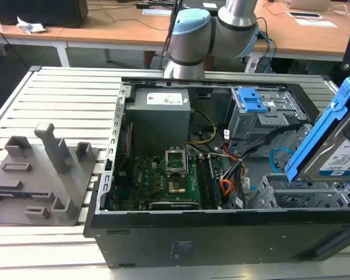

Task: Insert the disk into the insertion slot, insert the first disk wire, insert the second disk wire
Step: 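Insert the disk into the insertion slot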

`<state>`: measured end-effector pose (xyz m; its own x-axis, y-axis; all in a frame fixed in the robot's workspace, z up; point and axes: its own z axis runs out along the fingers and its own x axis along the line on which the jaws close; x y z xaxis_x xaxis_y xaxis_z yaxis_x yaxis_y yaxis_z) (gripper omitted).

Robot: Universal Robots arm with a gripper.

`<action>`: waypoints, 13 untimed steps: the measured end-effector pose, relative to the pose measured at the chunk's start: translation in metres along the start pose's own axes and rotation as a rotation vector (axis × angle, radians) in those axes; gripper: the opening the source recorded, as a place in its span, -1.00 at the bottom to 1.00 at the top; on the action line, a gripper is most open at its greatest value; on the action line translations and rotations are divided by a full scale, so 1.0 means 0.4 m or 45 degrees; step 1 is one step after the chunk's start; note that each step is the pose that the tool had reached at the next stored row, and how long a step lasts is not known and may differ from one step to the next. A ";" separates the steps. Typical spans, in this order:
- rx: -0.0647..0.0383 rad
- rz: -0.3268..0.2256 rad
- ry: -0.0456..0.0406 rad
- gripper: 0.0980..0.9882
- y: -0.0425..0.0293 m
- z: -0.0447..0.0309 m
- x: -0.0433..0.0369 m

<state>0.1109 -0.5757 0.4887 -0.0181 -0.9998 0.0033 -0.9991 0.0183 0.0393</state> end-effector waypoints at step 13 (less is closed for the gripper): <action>-0.002 0.000 0.000 -0.40 -0.016 0.121 -0.072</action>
<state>0.1157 -0.5473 0.4400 -0.0180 -0.9998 0.0036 -0.9990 0.0181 0.0407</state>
